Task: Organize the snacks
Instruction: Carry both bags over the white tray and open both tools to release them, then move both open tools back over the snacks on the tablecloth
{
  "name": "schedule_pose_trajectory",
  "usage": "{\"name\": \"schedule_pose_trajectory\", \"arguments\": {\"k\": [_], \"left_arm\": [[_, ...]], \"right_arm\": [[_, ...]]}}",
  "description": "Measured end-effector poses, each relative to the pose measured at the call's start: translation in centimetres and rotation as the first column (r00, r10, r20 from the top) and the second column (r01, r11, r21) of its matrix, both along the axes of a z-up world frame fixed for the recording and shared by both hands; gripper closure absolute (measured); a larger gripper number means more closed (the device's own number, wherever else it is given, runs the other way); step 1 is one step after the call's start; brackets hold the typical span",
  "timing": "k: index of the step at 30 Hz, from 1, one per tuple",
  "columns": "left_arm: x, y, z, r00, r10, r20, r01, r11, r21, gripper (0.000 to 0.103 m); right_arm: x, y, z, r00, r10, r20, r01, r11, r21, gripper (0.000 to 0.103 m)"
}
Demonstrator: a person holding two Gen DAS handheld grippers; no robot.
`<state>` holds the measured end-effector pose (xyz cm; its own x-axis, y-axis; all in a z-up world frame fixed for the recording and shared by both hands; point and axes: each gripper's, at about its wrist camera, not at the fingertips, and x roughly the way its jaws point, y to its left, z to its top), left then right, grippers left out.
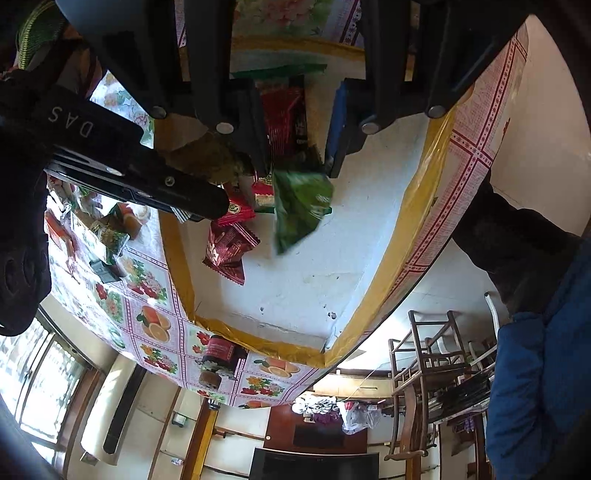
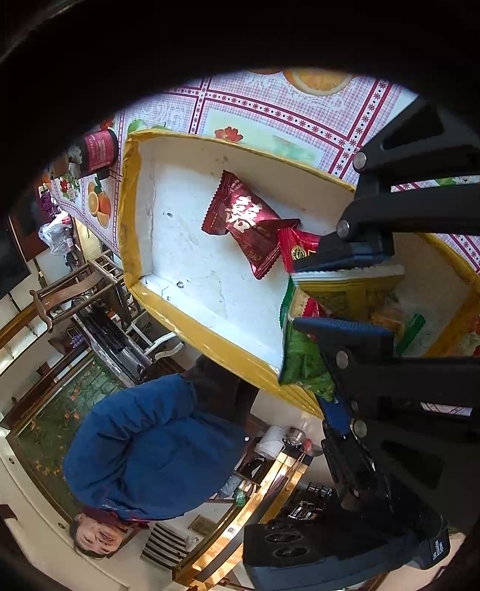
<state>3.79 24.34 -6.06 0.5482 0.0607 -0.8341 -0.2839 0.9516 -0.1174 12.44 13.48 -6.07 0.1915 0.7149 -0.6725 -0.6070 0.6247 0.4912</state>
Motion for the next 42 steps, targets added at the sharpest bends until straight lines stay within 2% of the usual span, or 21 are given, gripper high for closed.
{"name": "schedule_pose_trajectory", "arguments": {"k": [2, 5, 10, 16, 22, 30, 37, 42], "left_arm": [[0.0, 0.0, 0.0, 1.000, 0.002, 0.001, -0.002, 1.000, 0.007, 0.071], [-0.2, -0.3, 0.5, 1.000, 0.000, 0.010, 0.000, 1.000, 0.017, 0.068], [-0.8, -2.1, 2.1, 0.999, -0.011, 0.048, 0.009, 0.999, 0.049, 0.050], [-1.2, -4.5, 3.9, 0.996, -0.017, 0.088, 0.010, 0.997, 0.079, 0.043], [-0.5, -8.1, 4.1, 0.992, -0.094, 0.084, 0.087, 0.993, 0.080, 0.043], [1.0, -13.7, 3.6, 0.975, -0.213, 0.061, 0.209, 0.975, 0.076, 0.042], [2.4, -17.5, 3.2, 0.957, -0.287, 0.039, 0.285, 0.957, 0.055, 0.042], [3.8, -18.9, 2.7, 0.954, -0.300, 0.022, 0.300, 0.953, 0.033, 0.042]], "right_arm": [[-0.1, -0.2, 0.1, 1.000, 0.005, 0.002, -0.005, 1.000, 0.001, 0.072], [-0.5, -1.2, 0.7, 1.000, -0.010, 0.018, 0.010, 1.000, 0.009, 0.060], [-1.3, -4.0, 2.2, 0.998, -0.051, 0.044, 0.049, 0.998, 0.047, 0.051], [-2.3, -9.3, 4.0, 0.985, -0.144, 0.095, 0.137, 0.988, 0.074, 0.043], [-3.4, -17.1, 4.9, 0.941, -0.296, 0.163, 0.295, 0.955, 0.035, 0.037], [-3.4, -27.7, 4.2, 0.864, -0.479, 0.156, 0.488, 0.872, -0.026, 0.037], [-4.4, -33.3, 4.1, 0.810, -0.562, 0.165, 0.576, 0.816, -0.046, 0.036], [-4.6, -35.8, 3.9, 0.782, -0.601, 0.165, 0.615, 0.787, -0.053, 0.036]]}}
